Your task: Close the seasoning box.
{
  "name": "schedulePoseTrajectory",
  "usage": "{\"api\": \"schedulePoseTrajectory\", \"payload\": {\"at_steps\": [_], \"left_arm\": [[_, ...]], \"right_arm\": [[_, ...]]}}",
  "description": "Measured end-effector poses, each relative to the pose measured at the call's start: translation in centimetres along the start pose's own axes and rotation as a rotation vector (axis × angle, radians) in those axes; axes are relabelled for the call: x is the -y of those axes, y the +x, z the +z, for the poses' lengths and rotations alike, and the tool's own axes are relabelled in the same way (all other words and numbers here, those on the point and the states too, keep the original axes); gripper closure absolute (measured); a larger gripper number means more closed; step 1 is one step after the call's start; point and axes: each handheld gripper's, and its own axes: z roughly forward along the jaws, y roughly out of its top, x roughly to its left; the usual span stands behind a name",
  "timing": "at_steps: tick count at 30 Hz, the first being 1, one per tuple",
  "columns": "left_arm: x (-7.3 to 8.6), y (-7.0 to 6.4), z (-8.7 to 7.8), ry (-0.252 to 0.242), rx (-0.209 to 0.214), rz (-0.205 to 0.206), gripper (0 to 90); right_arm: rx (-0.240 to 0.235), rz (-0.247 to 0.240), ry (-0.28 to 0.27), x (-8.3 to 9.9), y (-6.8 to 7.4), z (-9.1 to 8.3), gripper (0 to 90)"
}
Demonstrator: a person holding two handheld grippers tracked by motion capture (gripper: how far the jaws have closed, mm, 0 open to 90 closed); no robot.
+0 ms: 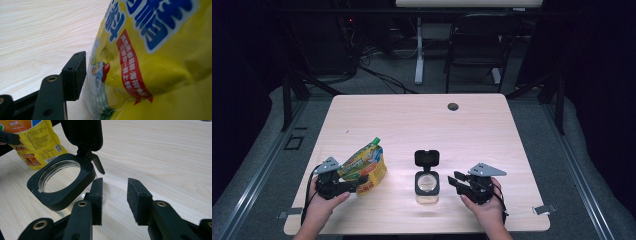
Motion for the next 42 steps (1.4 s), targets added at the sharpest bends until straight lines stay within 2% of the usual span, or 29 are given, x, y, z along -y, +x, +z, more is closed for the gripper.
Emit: {"api": "schedulePoseTrajectory", "payload": {"at_steps": [9, 18, 25, 27, 35, 36, 42], "left_arm": [[0.6, 0.4, 0.9, -0.007, 0.026, -0.022, 35.2], [1.1, 0.5, 1.8, 0.004, 0.032, -0.018, 33.0], [1.6, 0.5, 2.6, 0.006, 0.036, -0.039, 33.1], [1.7, 0.6, 2.6, 0.011, 0.034, -0.028, 33.0], [2.2, 0.6, 3.1, -0.014, 0.029, -0.036, 32.3], [2.3, 0.7, 3.1, -0.012, 0.039, -0.037, 32.3], [2.5, 0.8, 3.3, -0.011, 0.039, -0.039, 31.3]], "right_arm": [[-0.003, -0.002, 0.006, 0.0, 0.0, 0.0, 66.1], [0.002, -0.004, 0.006, 0.1, -0.1, 0.0, 66.0], [0.001, 0.000, 0.006, 0.1, -0.2, -0.1, 65.8], [0.000, 0.002, 0.001, 0.2, -0.1, -0.1, 65.8], [0.003, -0.001, 0.001, 0.3, -0.1, -0.4, 65.9], [0.002, 0.000, 0.001, 0.3, -0.1, -0.4, 65.8], [0.002, -0.002, 0.010, 0.3, -0.1, -0.3, 65.8]]}}
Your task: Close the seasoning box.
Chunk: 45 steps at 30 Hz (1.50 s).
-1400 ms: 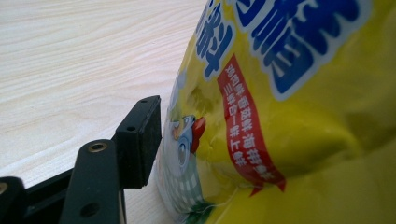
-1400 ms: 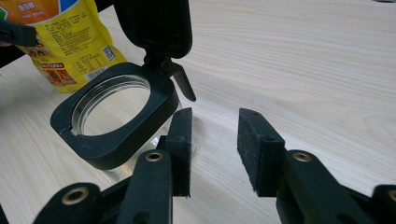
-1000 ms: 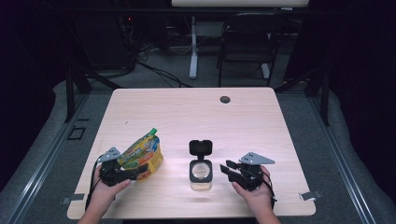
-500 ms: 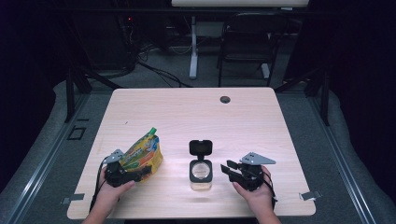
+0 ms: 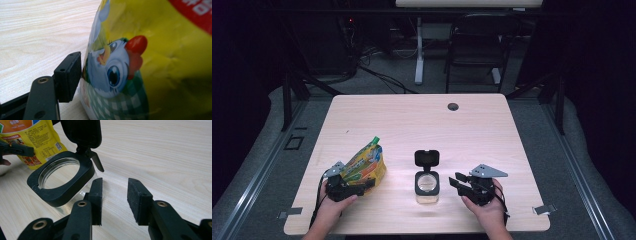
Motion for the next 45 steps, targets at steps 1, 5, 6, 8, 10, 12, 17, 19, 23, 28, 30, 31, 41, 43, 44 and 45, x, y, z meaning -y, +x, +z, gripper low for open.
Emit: {"api": "schedulePoseTrajectory", "payload": {"at_steps": [1, 5, 6, 8, 10, 12, 17, 19, 23, 28, 30, 31, 41, 43, 44, 45], "left_arm": [[0.1, 0.0, 0.1, -0.002, 0.001, -0.002, 31.0], [0.3, 0.1, 0.5, 0.048, -0.017, 0.007, 31.5], [0.4, 0.2, 0.6, 0.058, -0.014, -0.001, 31.5], [0.5, 0.3, 0.8, 0.060, -0.003, -0.011, 31.3], [0.5, 0.2, 0.9, 0.059, -0.006, -0.008, 31.4], [0.6, 0.2, 1.0, 0.055, -0.007, -0.010, 31.5], [0.6, 0.1, 1.1, 0.052, -0.007, -0.009, 31.6], [0.7, 0.1, 1.1, 0.051, -0.006, -0.011, 31.6], [0.9, 0.2, 1.4, 0.061, -0.011, -0.014, 32.0], [0.9, 0.1, 1.4, 0.062, -0.015, -0.012, 32.5], [0.9, 0.1, 1.4, 0.060, -0.018, -0.011, 32.6], [0.9, 0.0, 1.4, 0.060, -0.018, -0.011, 32.7], [0.8, 0.0, 1.5, 0.062, -0.021, -0.008, 33.6], [0.8, 0.0, 1.5, 0.064, -0.026, -0.006, 33.9], [0.8, 0.0, 1.5, 0.064, -0.026, -0.006, 34.0], [0.8, 0.0, 1.5, 0.064, -0.027, -0.006, 34.2]], "right_arm": [[-0.001, 0.001, -0.001, 0.0, 0.0, 0.0, 65.8], [0.000, 0.002, -0.002, 0.0, 0.1, 0.2, 65.7], [-0.003, 0.002, -0.002, 0.0, 0.0, 0.2, 65.7], [-0.004, 0.002, -0.001, 0.0, 0.0, 0.2, 65.7], [-0.003, 0.002, 0.000, 0.0, 0.0, 0.2, 65.7], [-0.005, 0.001, 0.002, 0.0, 0.0, 0.2, 65.7], [-0.006, 0.002, -0.001, 0.0, -0.1, 0.1, 65.6], [-0.006, 0.002, -0.001, 0.0, -0.1, 0.1, 65.6], [-0.006, 0.002, -0.001, 0.0, -0.1, 0.1, 65.6], [-0.004, -0.002, 0.003, 0.0, 0.0, 0.1, 65.5], [-0.007, 0.002, 0.001, 0.0, 0.0, 0.1, 65.5], [-0.005, -0.002, 0.003, 0.0, -0.1, 0.1, 65.5], [-0.006, 0.007, -0.008, 0.0, 0.0, 0.1, 65.3], [-0.006, 0.008, -0.009, 0.0, 0.0, 0.1, 65.3], [-0.006, 0.003, -0.003, 0.0, 0.0, 0.1, 65.3], [-0.006, 0.004, -0.003, 0.0, 0.0, 0.1, 65.3]]}}
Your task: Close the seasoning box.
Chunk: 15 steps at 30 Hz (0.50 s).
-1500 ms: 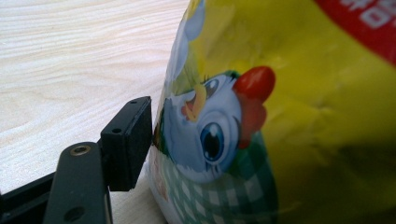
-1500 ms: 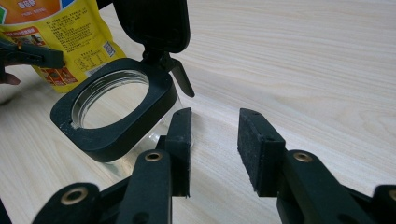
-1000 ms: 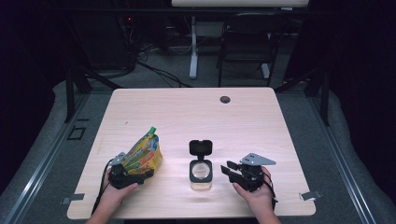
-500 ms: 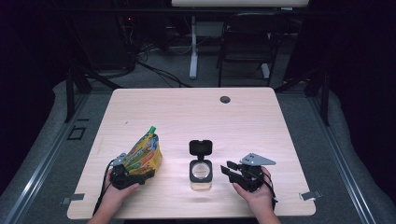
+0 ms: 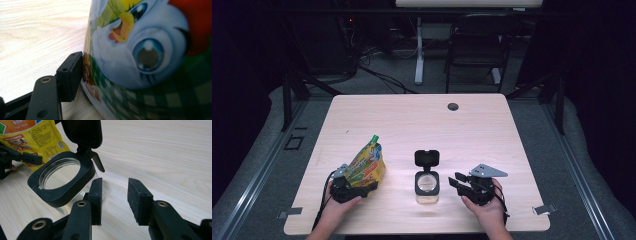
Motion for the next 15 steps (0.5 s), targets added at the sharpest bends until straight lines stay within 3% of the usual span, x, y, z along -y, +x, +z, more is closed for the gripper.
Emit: {"api": "schedulePoseTrajectory", "payload": {"at_steps": [15], "left_arm": [[-0.03, 0.12, 0.00, -0.005, 0.015, 0.005, 40.0]], "right_arm": [[-0.001, -0.003, -0.002, -0.02, 0.02, -0.05, 65.3]]}}
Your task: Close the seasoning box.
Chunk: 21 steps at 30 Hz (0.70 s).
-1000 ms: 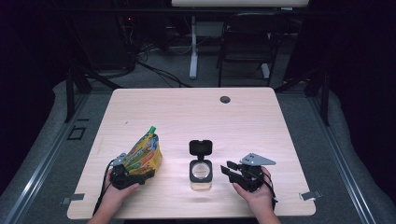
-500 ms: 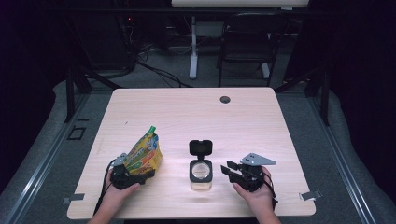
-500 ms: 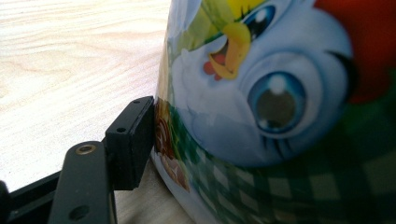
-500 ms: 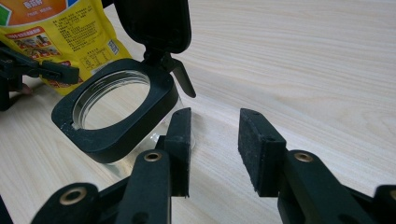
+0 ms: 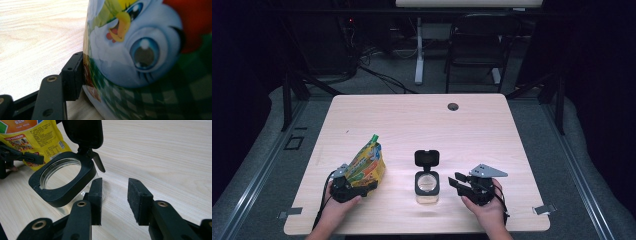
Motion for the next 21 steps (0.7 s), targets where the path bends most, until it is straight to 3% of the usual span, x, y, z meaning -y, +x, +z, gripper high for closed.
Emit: {"api": "schedulePoseTrajectory", "payload": {"at_steps": [10, 21], "left_arm": [[-0.02, 0.07, -0.03, -0.001, 0.005, 0.000, 42.0], [-0.11, -0.15, -0.12, -0.004, -0.024, 0.008, 45.4]], "right_arm": [[0.000, -0.004, 0.001, -0.04, -0.05, -0.09, 65.2], [-0.003, 0.007, -0.015, -0.01, -0.15, -0.15, 65.2]]}}
